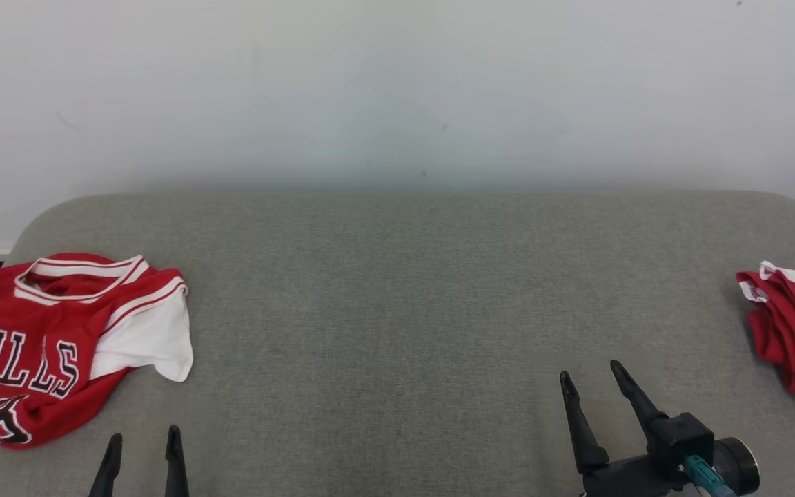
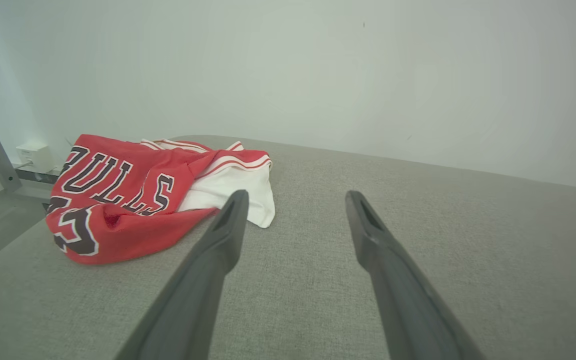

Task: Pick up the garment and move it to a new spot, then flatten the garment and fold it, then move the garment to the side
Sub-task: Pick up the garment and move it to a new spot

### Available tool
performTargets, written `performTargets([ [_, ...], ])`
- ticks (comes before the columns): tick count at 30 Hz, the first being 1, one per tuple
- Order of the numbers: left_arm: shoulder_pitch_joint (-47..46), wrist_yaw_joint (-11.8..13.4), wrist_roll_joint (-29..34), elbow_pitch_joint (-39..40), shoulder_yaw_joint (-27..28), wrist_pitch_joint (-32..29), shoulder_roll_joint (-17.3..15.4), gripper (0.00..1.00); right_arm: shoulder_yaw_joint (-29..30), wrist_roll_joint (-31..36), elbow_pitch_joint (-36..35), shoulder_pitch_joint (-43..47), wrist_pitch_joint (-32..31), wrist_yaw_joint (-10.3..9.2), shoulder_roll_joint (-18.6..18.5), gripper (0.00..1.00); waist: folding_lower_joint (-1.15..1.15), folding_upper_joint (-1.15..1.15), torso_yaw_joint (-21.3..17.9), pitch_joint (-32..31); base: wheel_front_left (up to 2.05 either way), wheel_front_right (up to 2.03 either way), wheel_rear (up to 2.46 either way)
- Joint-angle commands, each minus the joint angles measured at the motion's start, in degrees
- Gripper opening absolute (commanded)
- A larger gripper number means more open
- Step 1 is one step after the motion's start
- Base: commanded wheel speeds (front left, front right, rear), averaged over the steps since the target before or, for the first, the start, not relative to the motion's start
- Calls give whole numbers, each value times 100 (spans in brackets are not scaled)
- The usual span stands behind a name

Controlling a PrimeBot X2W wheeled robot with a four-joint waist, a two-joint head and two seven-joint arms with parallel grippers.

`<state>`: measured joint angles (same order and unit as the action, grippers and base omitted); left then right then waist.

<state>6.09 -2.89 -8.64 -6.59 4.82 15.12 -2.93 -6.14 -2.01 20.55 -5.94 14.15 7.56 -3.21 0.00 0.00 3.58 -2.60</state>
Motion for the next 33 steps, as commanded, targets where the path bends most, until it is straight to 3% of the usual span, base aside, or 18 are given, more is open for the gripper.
performTargets([
  [1,55,7,59,-13,27,3,-10,100,-2,-5,10,-7,21,-16,8,100,0,0,269,-51,0,0,0],
  [17,215,-46,113,20,389,4,-70,100,-151,-96,87,97,63,-16,32,100,0,0,1197,-196,0,0,0],
  [33,244,-90,124,-14,492,4,-49,100,-297,-273,131,83,83,-16,37,100,0,0,1356,-221,0,0,0],
])
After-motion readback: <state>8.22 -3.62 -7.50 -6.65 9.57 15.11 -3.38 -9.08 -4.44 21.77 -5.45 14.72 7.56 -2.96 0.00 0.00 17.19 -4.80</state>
